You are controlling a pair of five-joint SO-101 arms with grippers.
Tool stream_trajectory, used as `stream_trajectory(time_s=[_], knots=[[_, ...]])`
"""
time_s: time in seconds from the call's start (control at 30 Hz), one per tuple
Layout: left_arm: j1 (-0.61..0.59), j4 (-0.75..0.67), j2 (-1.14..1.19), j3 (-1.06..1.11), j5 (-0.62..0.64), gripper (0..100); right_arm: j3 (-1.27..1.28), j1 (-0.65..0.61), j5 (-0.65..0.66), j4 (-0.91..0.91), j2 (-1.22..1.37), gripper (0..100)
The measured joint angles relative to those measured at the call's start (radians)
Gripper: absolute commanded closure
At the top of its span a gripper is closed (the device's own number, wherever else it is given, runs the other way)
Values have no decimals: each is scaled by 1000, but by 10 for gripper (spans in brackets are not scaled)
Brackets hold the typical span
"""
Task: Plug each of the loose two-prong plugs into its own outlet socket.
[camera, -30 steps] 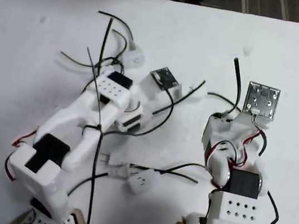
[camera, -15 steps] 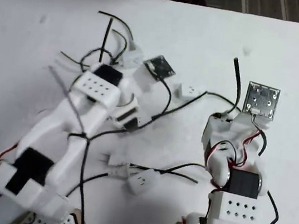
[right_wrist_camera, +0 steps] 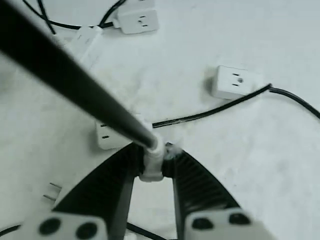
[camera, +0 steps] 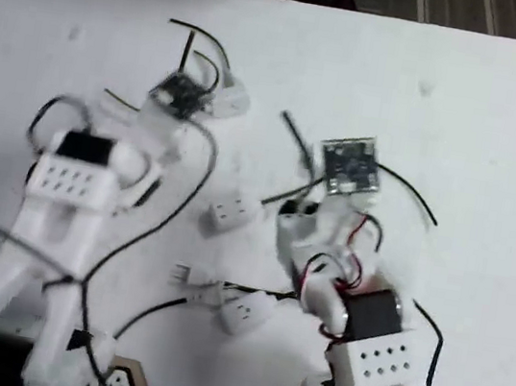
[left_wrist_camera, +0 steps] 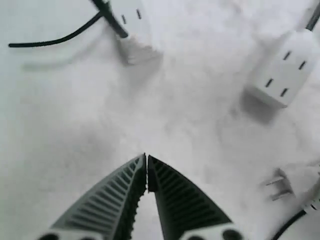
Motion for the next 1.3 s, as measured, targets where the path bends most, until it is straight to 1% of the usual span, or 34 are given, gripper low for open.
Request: stream_trajectory(time_s=[0.13, 0.3, 0.4, 0.5, 0.63, 0.73, 1.17, 1.3], knots=[[-132, -132, -196, 222, 0, 977, 29, -94, 0, -81, 0, 981], [-256, -209, -361, 434, 0, 977, 31, -189, 0, -180, 60, 981], [-290, -262, -390, 528, 0, 977, 11, -201, 0, -238, 192, 981], [-298, -313, -402, 600, 0, 977, -38, -206, 0, -298, 367, 981], [-299, -331, -405, 611, 0, 977, -78, -206, 0, -384, 562, 981], [-299, -333, -405, 618, 0, 977, -81, -230, 0, -446, 638, 981], [-299, -333, -405, 618, 0, 977, -83, -239, 0, -569, 784, 981], [-299, -333, -405, 618, 0, 977, -92, -239, 0, -575, 793, 981]])
